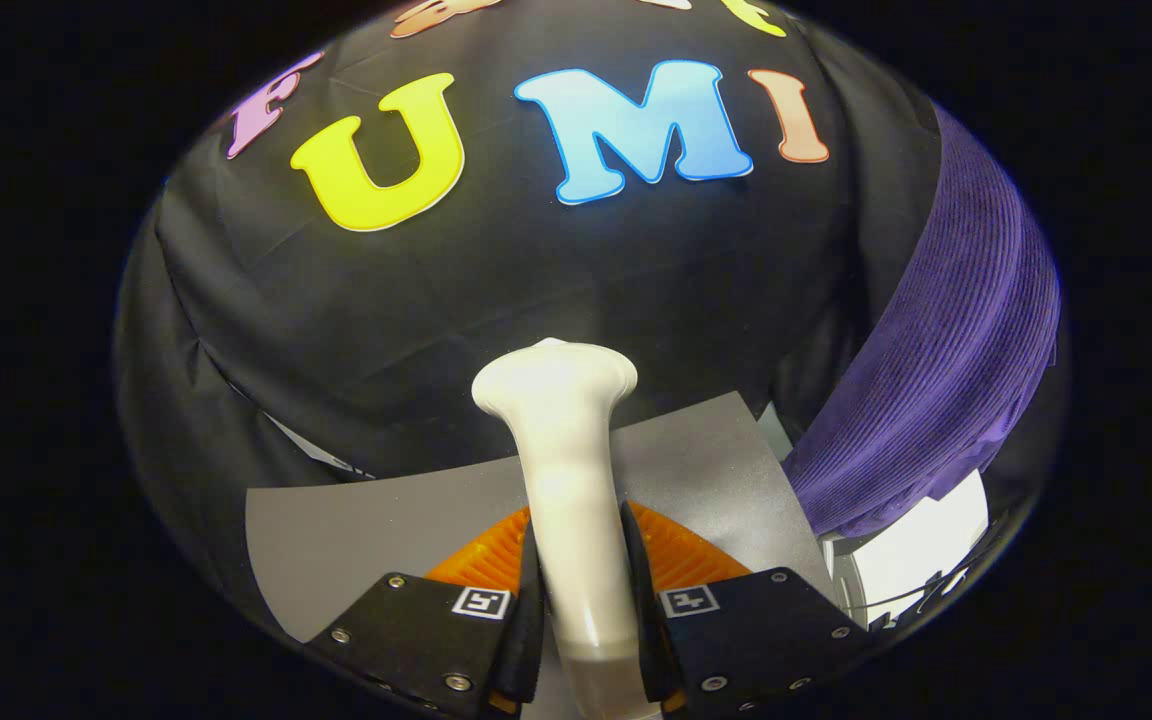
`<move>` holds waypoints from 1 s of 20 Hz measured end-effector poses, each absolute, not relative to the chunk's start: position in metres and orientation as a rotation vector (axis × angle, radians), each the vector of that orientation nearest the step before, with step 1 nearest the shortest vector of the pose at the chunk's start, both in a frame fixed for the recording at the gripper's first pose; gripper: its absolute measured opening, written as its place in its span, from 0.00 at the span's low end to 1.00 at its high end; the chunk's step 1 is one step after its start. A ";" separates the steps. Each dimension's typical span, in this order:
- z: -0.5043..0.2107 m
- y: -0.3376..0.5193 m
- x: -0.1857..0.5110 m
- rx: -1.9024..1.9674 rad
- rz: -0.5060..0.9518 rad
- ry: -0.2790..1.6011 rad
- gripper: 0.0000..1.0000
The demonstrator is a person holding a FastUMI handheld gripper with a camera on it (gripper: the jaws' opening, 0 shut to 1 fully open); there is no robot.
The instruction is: Iron the clothes twice with a garment steamer, once on the left side and once on the right side.
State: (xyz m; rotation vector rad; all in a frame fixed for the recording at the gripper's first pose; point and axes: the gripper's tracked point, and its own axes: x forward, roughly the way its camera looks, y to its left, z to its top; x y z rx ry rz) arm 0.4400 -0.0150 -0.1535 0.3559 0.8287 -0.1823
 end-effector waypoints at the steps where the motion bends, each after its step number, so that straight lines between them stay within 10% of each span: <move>1: -0.153 -0.014 0.440 0.339 -0.185 0.809 0.38; 20: 0.051 -0.033 0.217 0.017 -0.052 0.085 0.32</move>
